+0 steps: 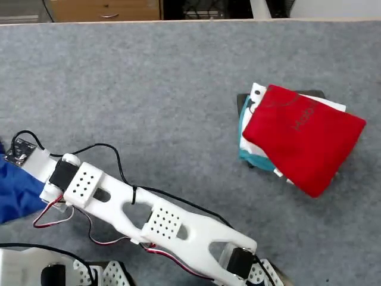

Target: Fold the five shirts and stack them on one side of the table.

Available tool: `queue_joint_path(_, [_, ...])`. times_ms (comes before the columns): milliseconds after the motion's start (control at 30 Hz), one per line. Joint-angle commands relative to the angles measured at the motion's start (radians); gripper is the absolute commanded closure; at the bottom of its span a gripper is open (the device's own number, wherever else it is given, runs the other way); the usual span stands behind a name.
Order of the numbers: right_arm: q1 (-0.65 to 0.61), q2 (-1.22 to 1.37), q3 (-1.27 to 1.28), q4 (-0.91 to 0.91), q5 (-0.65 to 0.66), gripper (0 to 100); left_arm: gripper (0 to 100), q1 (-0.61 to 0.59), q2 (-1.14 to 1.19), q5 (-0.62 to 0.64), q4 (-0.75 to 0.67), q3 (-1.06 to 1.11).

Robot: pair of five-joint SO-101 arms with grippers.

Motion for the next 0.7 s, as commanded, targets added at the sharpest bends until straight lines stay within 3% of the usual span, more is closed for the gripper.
queue_joint_path(0, [-0.003,-0.012,-0.001,-0.012,0.006,80.2,82,-0.007,-0.008,-0.006,-0.008,-0.047])
queue_joint_path(133, [0.044,-0.018,-0.002,-0.035,-0.025,99.1,82,-0.007,-0.008,-0.006,-0.008,-0.047])
queue_joint_path(433, [0.094,-0.031,-0.242,0.140,-0.028,98.5,82,-0.010,-0.008,-0.011,-0.008,-0.048])
queue_joint_path(667, [0.066,-0.036,-0.285,0.152,-0.035,98.4,82,-0.010,-0.008,-0.012,-0.008,-0.047])
